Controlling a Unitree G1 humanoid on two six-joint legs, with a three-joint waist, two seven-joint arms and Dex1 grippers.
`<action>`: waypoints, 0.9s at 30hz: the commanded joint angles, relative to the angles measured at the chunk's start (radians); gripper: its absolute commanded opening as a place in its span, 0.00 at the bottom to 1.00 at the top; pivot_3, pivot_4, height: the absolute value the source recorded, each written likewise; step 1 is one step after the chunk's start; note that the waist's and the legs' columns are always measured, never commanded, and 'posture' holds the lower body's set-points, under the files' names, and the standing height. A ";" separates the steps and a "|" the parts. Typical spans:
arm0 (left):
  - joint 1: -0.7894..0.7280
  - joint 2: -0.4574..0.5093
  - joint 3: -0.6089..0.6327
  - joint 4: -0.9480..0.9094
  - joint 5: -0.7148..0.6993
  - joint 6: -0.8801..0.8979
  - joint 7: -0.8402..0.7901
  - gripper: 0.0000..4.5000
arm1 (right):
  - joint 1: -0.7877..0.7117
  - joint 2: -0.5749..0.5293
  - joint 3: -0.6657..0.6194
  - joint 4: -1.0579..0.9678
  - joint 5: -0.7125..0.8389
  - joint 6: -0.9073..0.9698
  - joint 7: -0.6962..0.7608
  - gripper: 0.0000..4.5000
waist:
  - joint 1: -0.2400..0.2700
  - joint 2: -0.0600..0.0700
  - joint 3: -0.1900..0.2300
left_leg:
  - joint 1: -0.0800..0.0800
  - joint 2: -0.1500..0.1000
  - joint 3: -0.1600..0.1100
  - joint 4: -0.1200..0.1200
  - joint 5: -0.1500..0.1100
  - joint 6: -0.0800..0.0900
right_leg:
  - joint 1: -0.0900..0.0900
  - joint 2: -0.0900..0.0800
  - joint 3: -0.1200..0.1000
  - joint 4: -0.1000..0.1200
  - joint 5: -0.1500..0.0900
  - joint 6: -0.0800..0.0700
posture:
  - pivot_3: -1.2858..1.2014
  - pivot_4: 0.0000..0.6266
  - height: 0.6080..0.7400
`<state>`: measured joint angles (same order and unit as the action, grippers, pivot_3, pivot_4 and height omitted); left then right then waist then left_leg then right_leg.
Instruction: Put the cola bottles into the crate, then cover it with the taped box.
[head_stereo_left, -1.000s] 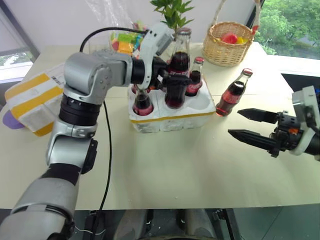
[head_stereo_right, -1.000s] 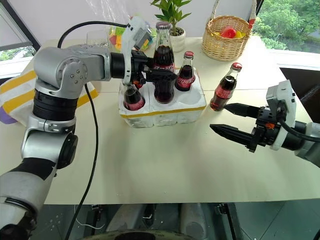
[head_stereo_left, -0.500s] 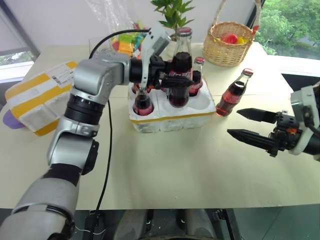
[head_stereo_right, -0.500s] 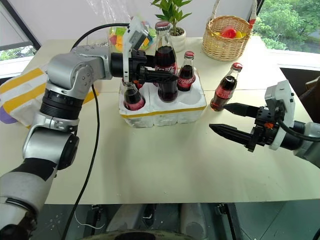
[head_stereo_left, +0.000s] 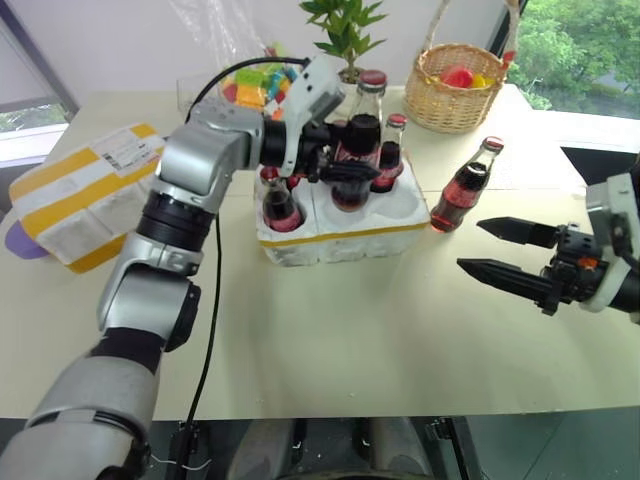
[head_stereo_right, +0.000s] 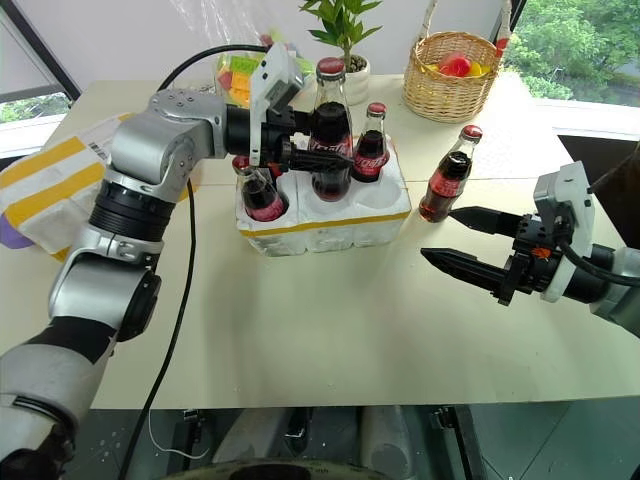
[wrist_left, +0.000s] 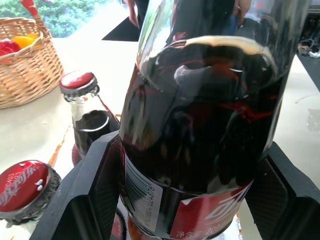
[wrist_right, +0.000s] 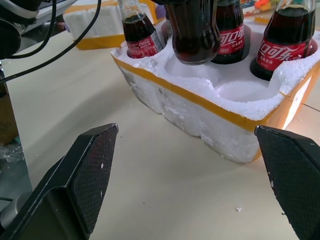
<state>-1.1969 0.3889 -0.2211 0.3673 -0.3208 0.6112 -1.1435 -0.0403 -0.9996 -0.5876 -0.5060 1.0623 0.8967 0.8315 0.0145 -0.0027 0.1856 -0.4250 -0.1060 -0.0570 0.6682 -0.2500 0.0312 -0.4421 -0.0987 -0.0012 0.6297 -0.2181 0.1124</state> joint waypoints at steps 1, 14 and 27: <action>0.004 0.005 0.027 -0.023 -0.019 0.033 -0.012 0.62 | -0.018 -0.010 -0.031 -0.007 0.001 -0.026 0.006 1.00 | -0.001 0.000 0.000 | 0.000 0.000 0.000 0.000 0.000 0.000 | 0.000 0.000 0.000 0.000 0.000 0.000 | 0.52 0.24 0.94; 0.002 0.001 0.017 -0.007 0.022 0.017 -0.002 0.62 | -0.001 -0.006 -0.044 0.005 -0.016 -0.042 0.025 1.00 | -0.002 0.000 0.000 | 0.000 0.000 0.000 0.000 0.000 0.000 | 0.000 0.000 0.000 0.000 0.000 0.000 | 0.52 0.24 0.94; -0.022 -0.002 0.027 0.000 0.022 0.027 -0.011 1.00 | -0.004 -0.004 -0.048 0.014 -0.020 -0.051 0.024 1.00 | -0.001 0.000 0.000 | 0.000 0.000 0.000 0.000 0.000 0.000 | 0.000 0.000 0.000 0.001 0.000 0.000 | 0.52 0.24 0.94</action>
<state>-1.1865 0.3806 -0.2197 0.3882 -0.2928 0.6420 -1.1522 -0.0387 -1.0002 -0.5999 -0.4846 1.0409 0.8661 0.8510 0.0134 -0.0025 0.1854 -0.4247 -0.1057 -0.0569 0.6683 -0.2503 0.0317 -0.4421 -0.0983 -0.0012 0.6302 -0.2181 0.1124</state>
